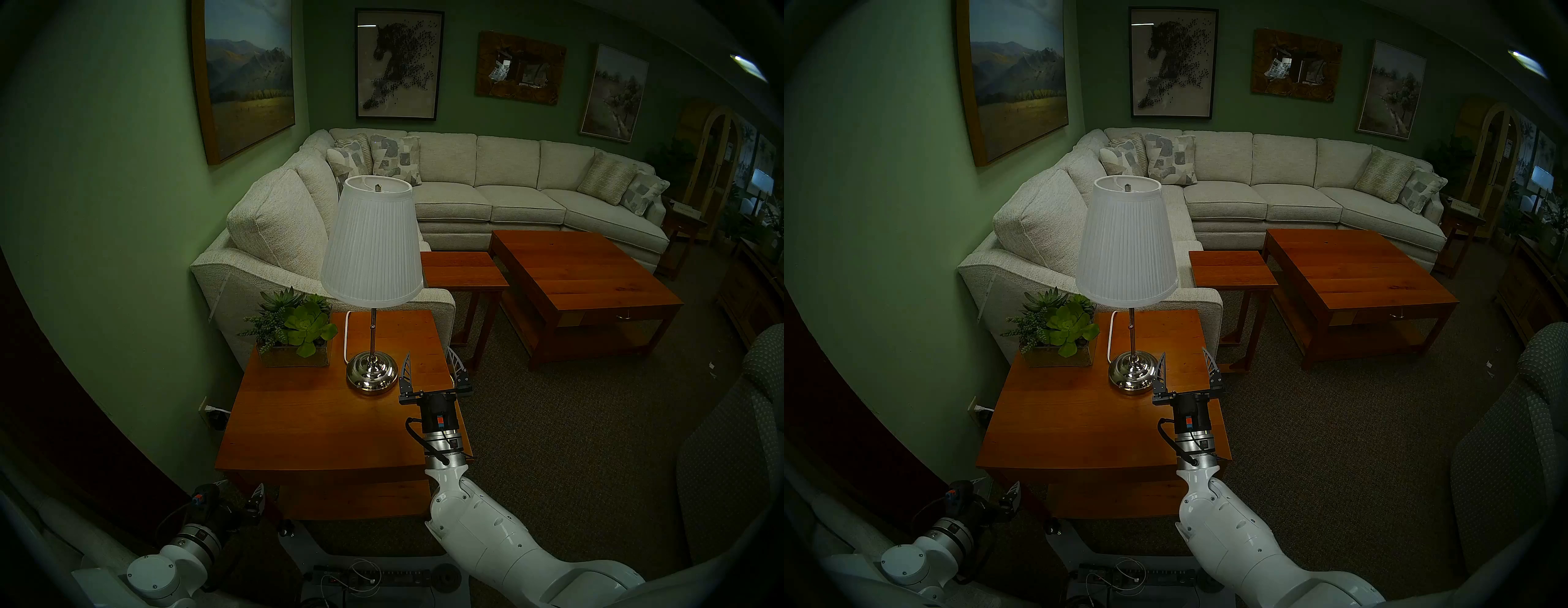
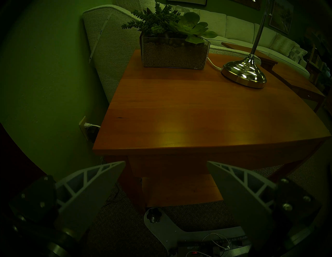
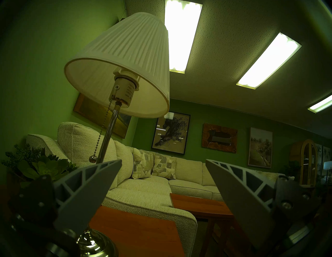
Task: Pull on string to turn on lamp
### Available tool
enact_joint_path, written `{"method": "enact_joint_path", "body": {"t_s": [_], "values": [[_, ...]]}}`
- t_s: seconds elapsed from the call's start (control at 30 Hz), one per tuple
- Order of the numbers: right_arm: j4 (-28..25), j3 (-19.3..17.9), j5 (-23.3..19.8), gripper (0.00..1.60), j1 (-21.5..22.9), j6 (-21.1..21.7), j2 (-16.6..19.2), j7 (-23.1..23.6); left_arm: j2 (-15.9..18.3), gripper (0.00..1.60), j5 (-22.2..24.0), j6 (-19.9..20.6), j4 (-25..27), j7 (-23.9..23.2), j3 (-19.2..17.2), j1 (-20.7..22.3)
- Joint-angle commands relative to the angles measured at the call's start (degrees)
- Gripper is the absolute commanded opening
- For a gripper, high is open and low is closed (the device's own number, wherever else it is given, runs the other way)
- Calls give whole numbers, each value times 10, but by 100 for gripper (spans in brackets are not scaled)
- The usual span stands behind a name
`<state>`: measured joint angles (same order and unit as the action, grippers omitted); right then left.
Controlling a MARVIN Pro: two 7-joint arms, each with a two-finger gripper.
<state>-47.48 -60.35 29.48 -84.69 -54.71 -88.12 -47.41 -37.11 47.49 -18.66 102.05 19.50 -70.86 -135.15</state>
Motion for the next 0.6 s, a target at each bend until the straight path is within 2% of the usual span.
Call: {"method": "enact_joint_path", "body": {"t_s": [0.0,0.57], "values": [[-8,0,1,160,5,-1,-1,0,1,160,0,-2,4,0,-2,1],[-7,-3,3,160,5,-2,-2,1,1,160,1,-2,4,1,-1,1]]}}
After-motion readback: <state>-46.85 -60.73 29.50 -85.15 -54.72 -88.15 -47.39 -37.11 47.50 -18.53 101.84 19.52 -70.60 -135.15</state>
